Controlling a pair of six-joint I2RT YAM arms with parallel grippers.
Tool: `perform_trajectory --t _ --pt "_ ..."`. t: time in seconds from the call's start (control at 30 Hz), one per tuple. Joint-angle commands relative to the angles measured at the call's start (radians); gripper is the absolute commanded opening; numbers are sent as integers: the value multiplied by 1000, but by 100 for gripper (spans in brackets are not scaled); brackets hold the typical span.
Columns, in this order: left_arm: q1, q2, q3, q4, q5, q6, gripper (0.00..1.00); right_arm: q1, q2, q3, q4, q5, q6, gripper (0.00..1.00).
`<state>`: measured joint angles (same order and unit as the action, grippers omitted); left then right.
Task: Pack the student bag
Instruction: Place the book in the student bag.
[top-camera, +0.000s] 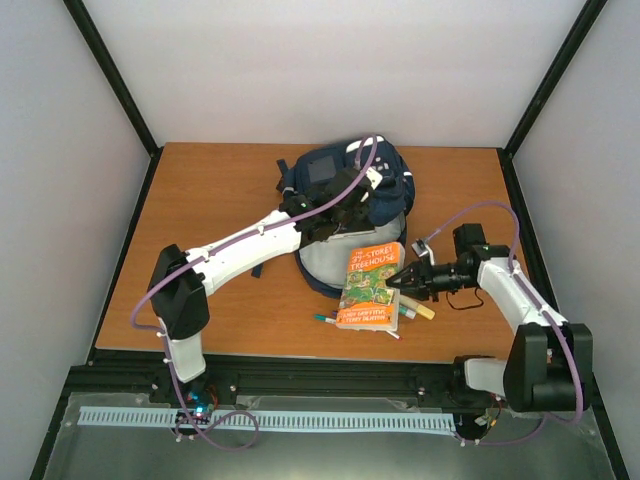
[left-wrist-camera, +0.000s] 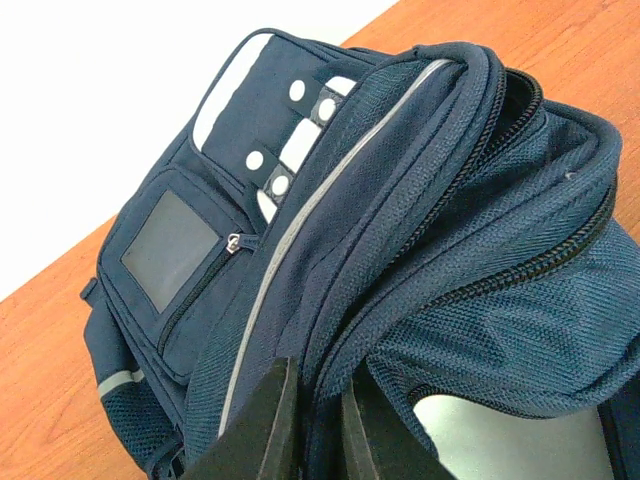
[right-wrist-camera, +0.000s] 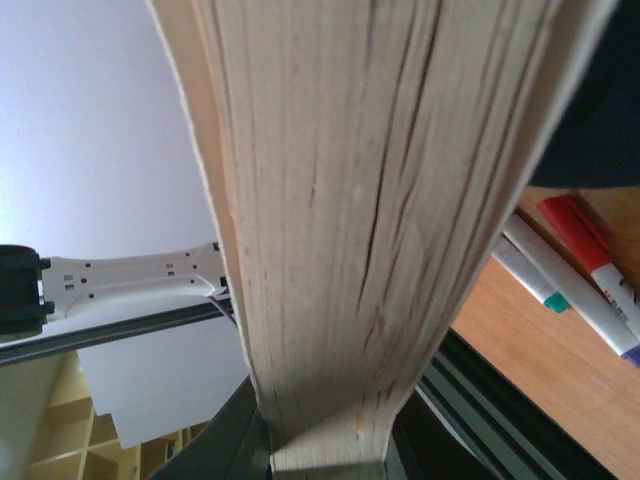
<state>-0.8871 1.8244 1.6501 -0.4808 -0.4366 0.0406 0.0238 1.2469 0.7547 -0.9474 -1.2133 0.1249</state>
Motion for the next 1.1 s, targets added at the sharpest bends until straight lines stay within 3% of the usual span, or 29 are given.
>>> perform_trajectory --t 0.0,0.17,0.5,0.9,1.07 --pt "8 -39 66 61 -10 -48 1 11 31 22 173 -73 81 3" --pt "7 -56 68 52 -4 -51 1 31 211 143 201 -96 -10 3" --pt "8 -79 85 36 7 -45 1 79 591 406 56 -180 -230 3" --pt "8 -100 80 19 66 -54 1 97 775 467 282 -170 -142 3" --pt "8 -103 58 22 84 -61 1 95 774 501 426 -26 6 4"
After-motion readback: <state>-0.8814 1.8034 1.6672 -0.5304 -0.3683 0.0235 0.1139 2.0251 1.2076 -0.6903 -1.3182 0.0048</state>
